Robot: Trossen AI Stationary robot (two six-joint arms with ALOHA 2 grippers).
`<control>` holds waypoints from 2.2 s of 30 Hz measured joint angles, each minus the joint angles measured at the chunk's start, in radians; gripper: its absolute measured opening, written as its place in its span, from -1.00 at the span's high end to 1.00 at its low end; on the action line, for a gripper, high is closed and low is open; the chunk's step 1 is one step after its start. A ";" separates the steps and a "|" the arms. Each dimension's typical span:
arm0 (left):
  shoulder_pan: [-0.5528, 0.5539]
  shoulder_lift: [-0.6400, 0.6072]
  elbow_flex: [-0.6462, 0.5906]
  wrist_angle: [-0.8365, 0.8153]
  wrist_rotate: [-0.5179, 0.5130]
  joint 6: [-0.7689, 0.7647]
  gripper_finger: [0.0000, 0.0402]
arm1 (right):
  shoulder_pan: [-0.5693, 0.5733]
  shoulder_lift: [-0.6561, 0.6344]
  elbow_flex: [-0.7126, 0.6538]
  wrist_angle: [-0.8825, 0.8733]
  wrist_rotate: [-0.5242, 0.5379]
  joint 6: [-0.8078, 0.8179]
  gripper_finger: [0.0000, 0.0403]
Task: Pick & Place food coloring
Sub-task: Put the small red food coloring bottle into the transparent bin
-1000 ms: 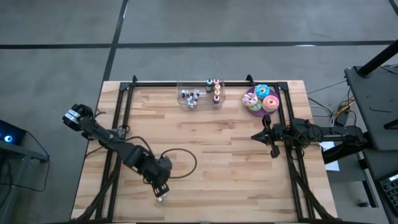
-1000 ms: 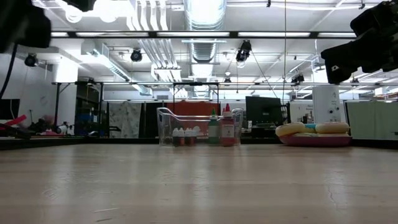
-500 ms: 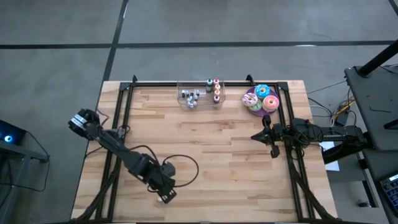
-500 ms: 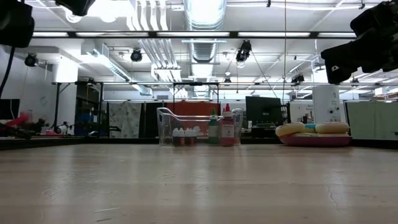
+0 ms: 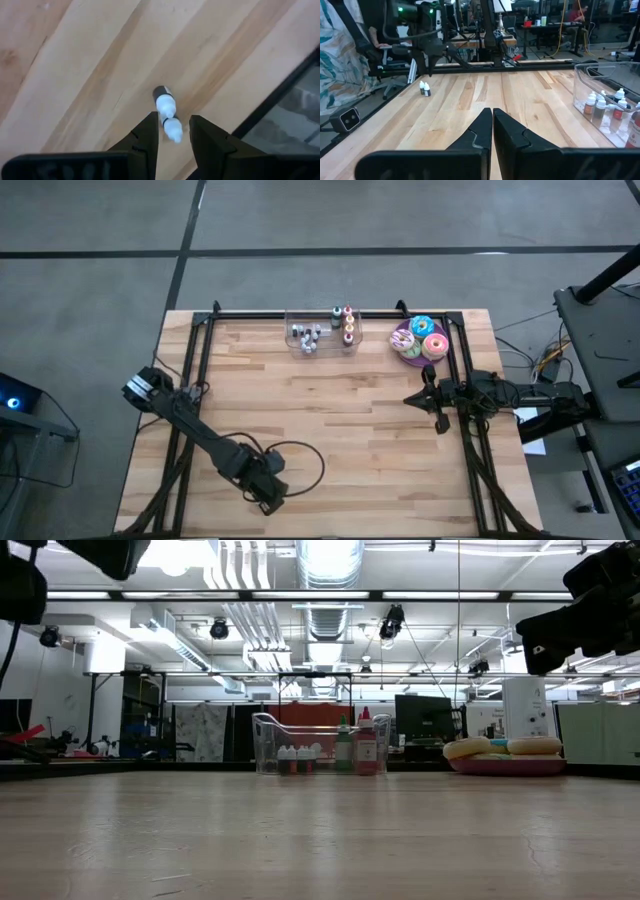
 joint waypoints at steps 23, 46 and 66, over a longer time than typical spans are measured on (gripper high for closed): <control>-0.027 0.073 0.000 0.008 -0.045 -0.079 0.59 | 0.000 -0.001 0.000 0.000 0.000 0.000 0.96; -0.038 0.126 0.000 0.043 -0.032 -0.072 0.59 | 0.000 -0.001 0.000 0.000 0.000 0.000 0.96; -0.039 0.139 -0.001 0.043 0.001 -0.033 0.87 | 0.000 -0.001 0.000 0.000 0.000 0.000 0.96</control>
